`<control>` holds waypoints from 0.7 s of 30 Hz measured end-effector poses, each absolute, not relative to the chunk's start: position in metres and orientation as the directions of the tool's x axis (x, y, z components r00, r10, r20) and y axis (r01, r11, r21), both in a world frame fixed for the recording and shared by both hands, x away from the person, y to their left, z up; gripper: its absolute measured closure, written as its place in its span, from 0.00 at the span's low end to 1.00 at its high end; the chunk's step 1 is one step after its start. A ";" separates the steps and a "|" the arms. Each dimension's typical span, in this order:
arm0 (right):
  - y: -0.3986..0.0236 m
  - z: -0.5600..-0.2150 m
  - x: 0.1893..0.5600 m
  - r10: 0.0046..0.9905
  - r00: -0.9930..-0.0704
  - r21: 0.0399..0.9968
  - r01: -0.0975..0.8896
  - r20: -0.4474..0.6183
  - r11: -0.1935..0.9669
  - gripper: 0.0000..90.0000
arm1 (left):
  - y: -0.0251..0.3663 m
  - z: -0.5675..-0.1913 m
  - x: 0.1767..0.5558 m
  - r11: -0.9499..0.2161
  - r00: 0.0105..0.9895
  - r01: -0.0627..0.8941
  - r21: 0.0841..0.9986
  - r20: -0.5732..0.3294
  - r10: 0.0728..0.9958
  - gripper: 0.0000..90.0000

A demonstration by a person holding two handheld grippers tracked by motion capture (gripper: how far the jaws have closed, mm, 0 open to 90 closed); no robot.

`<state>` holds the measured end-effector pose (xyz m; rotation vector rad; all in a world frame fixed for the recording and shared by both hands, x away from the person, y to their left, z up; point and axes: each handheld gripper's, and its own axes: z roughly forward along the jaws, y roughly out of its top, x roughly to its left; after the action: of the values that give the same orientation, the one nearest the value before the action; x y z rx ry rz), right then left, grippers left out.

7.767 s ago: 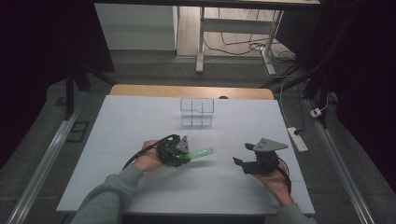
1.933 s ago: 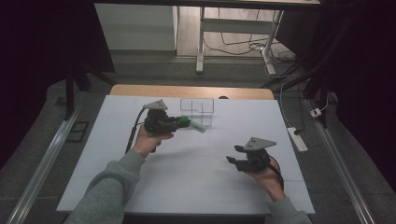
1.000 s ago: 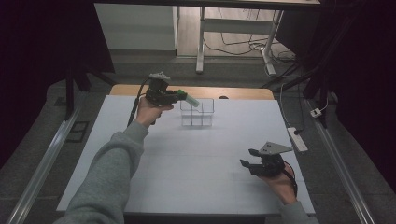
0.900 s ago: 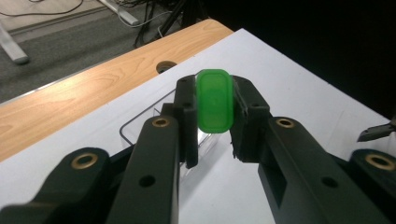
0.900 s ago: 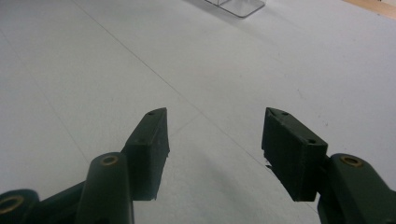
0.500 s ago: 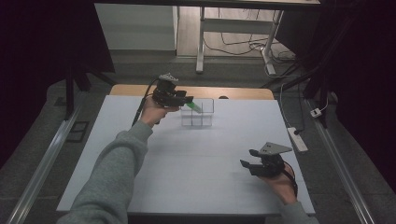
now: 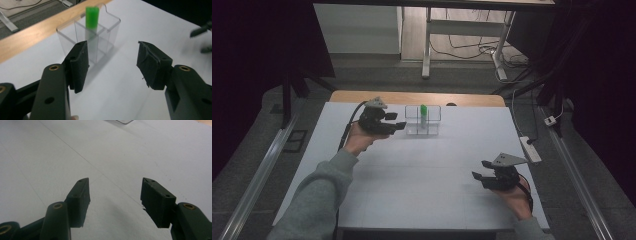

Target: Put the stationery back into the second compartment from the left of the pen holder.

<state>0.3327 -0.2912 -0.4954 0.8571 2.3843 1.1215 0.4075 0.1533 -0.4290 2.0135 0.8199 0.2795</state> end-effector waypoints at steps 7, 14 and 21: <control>-0.296 -0.498 0.333 0.666 -0.743 0.780 0.378 -0.065 0.498 0.44 | 0.180 -0.448 0.366 -0.354 0.741 0.448 0.821 -0.120 0.661 0.47; -0.298 -0.498 0.333 0.669 -0.741 0.779 0.382 -0.063 0.497 0.44 | 0.204 -0.470 0.331 -0.333 0.710 0.477 0.814 -0.134 0.691 0.47; -0.299 -0.497 0.333 0.668 -0.742 0.780 0.381 -0.063 0.497 0.43 | 0.220 -0.488 0.306 -0.323 0.691 0.502 0.802 -0.147 0.708 0.47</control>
<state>0.3334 -0.2986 -0.4972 0.8748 2.3877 1.1131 0.3058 0.2197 -0.4883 1.9960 0.9306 0.2874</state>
